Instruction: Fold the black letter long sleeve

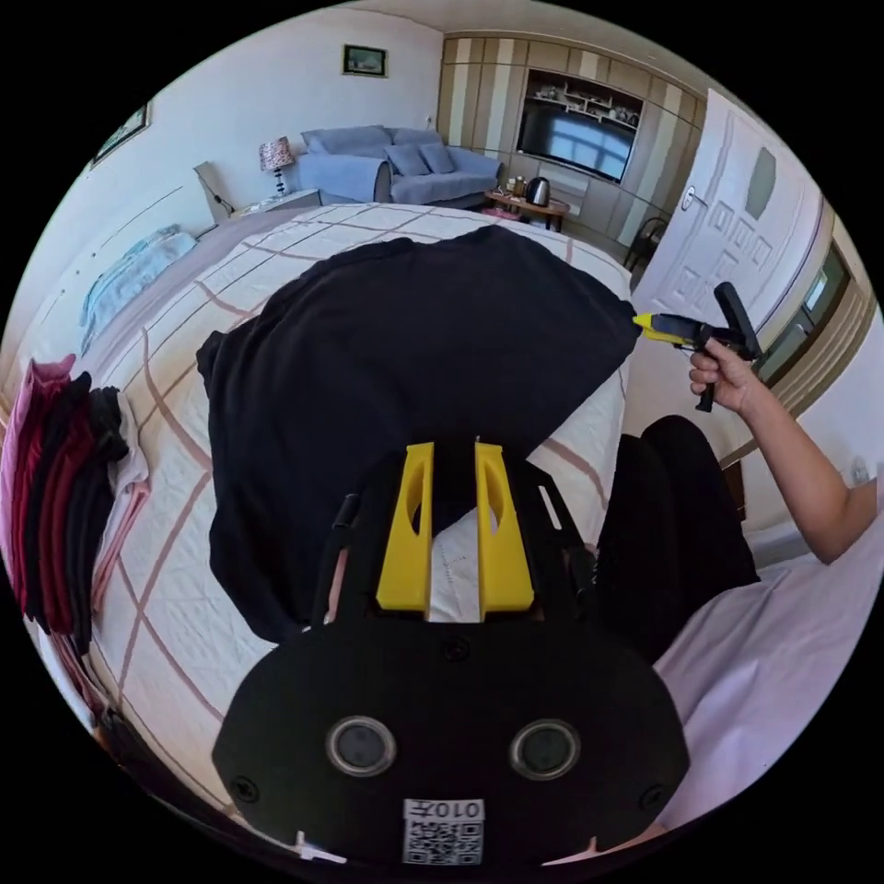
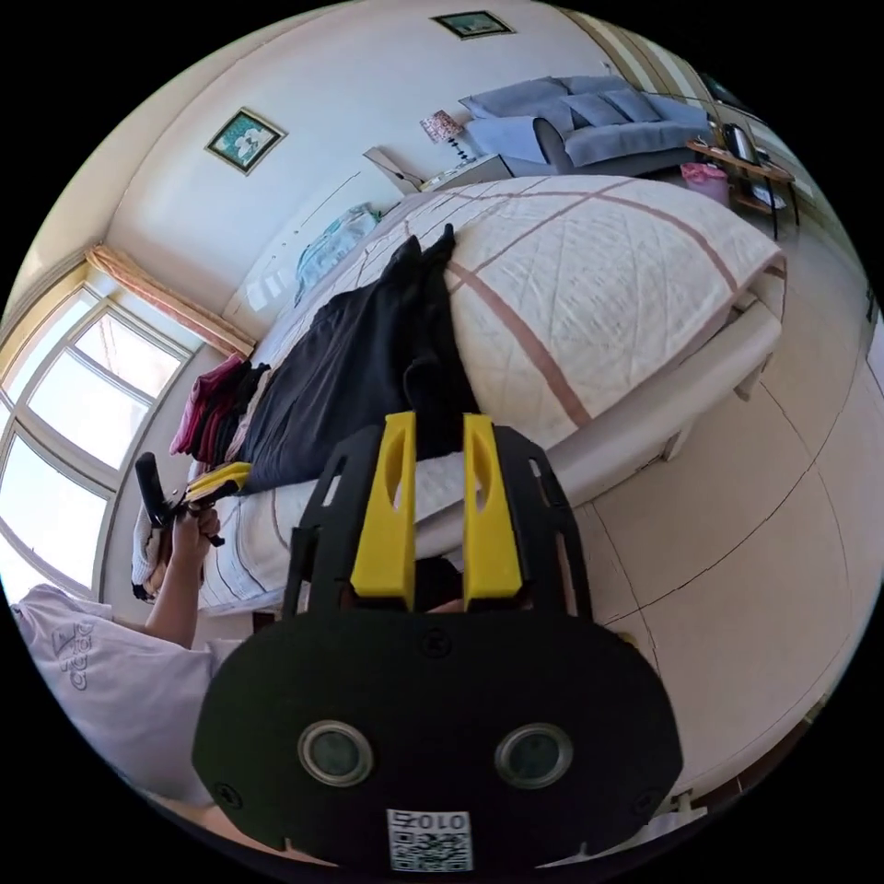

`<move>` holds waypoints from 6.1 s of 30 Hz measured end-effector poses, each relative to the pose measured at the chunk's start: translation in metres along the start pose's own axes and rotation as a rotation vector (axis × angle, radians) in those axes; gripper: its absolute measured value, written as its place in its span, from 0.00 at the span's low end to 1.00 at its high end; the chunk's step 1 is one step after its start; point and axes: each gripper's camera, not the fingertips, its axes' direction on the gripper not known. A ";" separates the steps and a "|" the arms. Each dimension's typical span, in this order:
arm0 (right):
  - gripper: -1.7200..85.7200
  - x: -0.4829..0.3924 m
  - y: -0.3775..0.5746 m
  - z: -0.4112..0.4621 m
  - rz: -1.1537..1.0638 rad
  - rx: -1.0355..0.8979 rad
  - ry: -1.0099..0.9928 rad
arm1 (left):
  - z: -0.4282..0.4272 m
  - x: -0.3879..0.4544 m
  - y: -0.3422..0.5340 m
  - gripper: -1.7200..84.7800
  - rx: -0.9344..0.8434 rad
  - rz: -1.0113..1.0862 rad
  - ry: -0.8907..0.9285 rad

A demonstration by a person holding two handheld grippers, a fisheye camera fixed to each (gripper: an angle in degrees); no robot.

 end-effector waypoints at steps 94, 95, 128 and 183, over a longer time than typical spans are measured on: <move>0.07 -0.508 0.076 0.417 -0.803 -0.312 0.086 | -0.173 -0.145 0.181 0.14 0.343 -0.442 0.343; 0.07 -0.507 0.078 0.415 -0.806 -0.295 0.078 | -0.163 -0.154 0.166 0.15 0.327 -0.460 0.383; 0.06 -0.322 0.086 0.328 -0.635 -0.190 0.024 | -0.107 -0.285 0.112 0.07 0.130 -0.644 0.684; 0.10 -0.268 0.272 0.145 -0.659 0.018 0.189 | -0.143 -0.262 -0.019 0.19 0.151 -0.469 0.591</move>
